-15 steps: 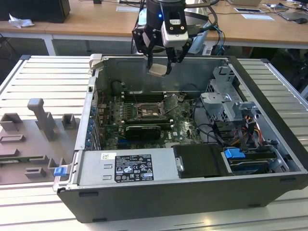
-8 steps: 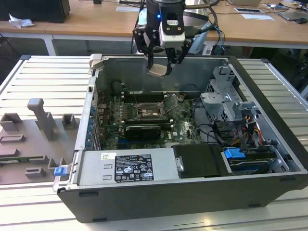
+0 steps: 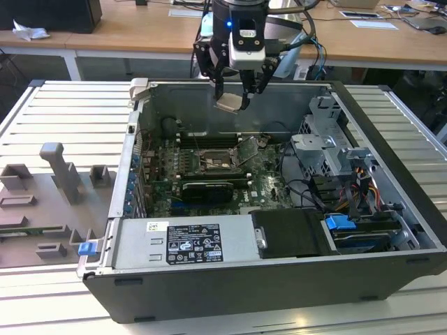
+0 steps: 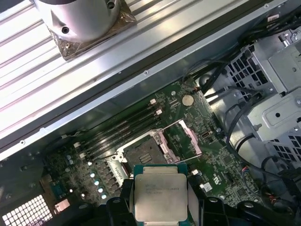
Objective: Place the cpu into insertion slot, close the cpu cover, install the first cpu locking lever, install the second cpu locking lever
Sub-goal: 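Place the cpu into insertion slot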
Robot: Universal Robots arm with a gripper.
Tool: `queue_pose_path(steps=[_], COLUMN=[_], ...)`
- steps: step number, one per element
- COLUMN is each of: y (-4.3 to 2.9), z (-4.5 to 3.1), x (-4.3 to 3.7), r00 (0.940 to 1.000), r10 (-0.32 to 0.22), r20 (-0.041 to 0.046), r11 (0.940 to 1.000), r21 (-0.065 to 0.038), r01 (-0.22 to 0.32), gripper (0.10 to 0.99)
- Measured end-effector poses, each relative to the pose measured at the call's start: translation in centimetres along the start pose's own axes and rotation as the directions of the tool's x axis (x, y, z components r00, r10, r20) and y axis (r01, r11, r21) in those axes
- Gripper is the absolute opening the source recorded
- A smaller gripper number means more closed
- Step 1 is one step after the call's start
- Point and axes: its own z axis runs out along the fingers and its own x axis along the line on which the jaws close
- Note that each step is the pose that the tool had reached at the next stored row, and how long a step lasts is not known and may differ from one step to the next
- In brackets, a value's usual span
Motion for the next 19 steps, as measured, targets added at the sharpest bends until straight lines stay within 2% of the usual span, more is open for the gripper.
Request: queue_pose_path(steps=[12, 19], y=[-0.01, -0.01], z=[0.09, 0.17], x=[0.00, 0.00], r00=[0.9986, 0.9956], r10=[0.052, 0.093], r20=[0.0047, 0.0082], r11=[0.9986, 0.9957], r21=[-0.001, -0.002], r01=[-0.052, -0.093], gripper=[0.541, 0.541])
